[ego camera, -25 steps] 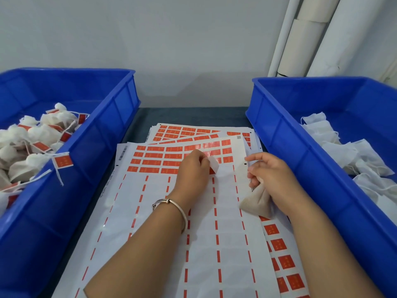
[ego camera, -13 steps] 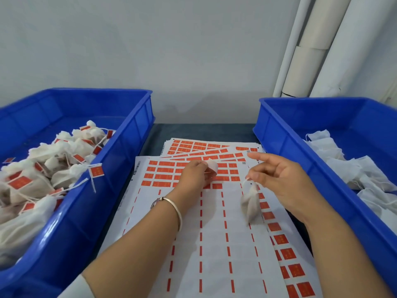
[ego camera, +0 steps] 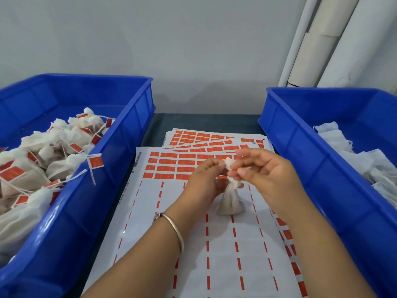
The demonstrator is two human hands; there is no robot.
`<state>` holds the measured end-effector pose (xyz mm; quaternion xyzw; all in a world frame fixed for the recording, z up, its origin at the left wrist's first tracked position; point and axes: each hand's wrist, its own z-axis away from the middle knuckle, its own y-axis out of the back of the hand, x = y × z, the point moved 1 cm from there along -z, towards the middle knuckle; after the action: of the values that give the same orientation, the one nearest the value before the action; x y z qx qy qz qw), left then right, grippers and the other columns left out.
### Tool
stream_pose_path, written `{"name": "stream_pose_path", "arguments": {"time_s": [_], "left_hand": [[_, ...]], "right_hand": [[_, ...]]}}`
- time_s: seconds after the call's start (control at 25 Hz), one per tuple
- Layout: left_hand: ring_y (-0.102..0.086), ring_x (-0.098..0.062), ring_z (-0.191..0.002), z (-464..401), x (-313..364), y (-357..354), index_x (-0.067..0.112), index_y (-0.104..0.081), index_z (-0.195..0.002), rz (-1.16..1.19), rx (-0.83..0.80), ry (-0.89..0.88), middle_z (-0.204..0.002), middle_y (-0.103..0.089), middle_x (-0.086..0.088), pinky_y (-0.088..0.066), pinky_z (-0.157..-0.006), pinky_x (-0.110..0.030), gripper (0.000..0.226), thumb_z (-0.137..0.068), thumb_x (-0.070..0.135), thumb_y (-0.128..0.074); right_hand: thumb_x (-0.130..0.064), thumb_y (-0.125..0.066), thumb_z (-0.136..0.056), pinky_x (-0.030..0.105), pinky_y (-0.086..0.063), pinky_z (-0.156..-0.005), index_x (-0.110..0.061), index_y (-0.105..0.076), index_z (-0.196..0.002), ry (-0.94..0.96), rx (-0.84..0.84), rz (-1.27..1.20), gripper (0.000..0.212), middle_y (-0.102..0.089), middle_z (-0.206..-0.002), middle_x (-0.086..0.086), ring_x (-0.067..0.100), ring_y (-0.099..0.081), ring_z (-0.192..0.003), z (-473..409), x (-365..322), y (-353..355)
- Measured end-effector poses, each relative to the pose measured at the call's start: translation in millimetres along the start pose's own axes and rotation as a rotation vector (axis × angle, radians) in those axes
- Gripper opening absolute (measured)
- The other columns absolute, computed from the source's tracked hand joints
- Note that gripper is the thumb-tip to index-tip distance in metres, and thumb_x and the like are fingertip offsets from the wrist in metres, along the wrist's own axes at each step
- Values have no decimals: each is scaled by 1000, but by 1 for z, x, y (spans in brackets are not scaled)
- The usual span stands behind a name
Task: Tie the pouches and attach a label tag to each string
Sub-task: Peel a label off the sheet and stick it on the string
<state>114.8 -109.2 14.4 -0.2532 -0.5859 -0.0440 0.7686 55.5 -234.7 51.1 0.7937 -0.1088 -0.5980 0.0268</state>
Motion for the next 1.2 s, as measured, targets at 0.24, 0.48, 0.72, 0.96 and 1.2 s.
{"name": "stream_pose_path", "arguments": {"time_s": [0.24,0.48,0.72,0.96,1.2], "left_hand": [[-69,-19,-84,-3,-8,-2,17,-63,-101,-149,-9,18,-94,-72,1,-53,-88,-36,21,-98,25,-44],[-62,-16,-101,1,-10,-5,43,-70,-80,-299,49,39,-93,-70,17,-48,-93,-36,27,-95,40,-47],[-59,-15,-101,0,-9,-6,47,-70,-77,-293,39,8,-90,-68,19,-48,-83,-27,28,-94,40,-48],[-59,-18,-99,-1,-10,-4,39,-65,-79,-351,55,2,-93,-69,12,-46,-78,-27,27,-95,44,-42],[-59,-23,-99,0,-6,-4,37,-66,-71,-358,111,17,-97,-67,5,-47,-82,-31,33,-94,44,-43]], "right_hand": [[-16,-67,-81,9,-51,-60,-36,-65,-87,3,235,33,21,-73,-84,-15,3,-69,-70,1,6,5],[-26,-70,-76,-1,-43,-59,-42,-65,-76,-28,327,118,17,-62,-72,-40,-19,-59,-80,0,11,10],[-34,-68,-70,-1,-43,-60,-44,-64,-76,-42,318,130,12,-61,-72,-42,-19,-59,-79,-1,15,8],[-31,-69,-74,-3,-42,-60,-44,-63,-75,-36,319,148,14,-60,-70,-43,-21,-58,-79,-4,19,9],[-30,-71,-75,-2,-43,-61,-43,-63,-74,-43,291,152,15,-61,-71,-41,-19,-59,-80,-3,21,9]]}}
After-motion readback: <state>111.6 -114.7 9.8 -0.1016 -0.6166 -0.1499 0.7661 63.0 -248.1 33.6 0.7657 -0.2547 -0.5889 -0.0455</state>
